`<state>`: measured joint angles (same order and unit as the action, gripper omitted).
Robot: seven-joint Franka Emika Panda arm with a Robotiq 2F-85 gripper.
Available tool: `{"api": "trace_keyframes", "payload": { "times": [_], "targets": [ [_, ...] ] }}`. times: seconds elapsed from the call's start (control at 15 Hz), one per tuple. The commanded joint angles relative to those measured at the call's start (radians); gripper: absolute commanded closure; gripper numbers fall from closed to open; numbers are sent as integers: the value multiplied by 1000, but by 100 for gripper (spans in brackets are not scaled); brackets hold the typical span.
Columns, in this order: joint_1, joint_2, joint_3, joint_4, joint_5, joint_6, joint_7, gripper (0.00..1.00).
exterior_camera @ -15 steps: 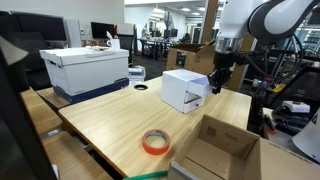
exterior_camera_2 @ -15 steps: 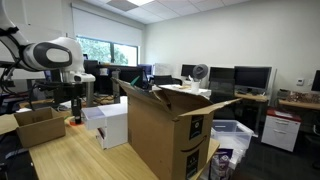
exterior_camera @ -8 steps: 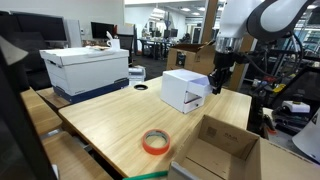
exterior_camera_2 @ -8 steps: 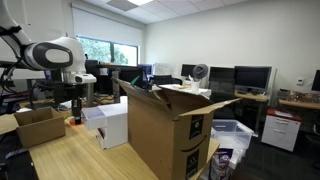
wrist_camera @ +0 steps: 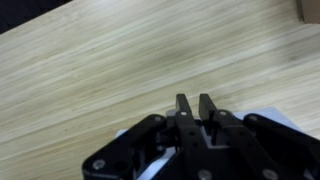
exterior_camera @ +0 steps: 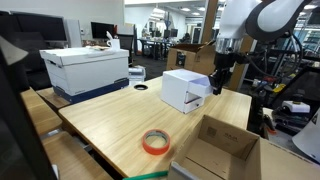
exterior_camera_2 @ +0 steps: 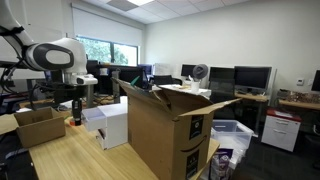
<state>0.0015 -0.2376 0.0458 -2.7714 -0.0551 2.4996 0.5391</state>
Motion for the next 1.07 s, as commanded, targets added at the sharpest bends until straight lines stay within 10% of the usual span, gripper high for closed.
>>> {"api": "trace_keyframes", "payload": {
  "times": [0.0, 0.8, 0.87, 1.0],
  "targets": [
    [-15, -3, -2, -4, 37, -17, -67, 93],
    [-12, -10, -10, -4, 38, -56, -120, 92],
    [-11, -10, -10, -4, 40, -58, -122, 60],
    [-10, -11, -9, -4, 41, -66, -120, 61]
  ]
}}
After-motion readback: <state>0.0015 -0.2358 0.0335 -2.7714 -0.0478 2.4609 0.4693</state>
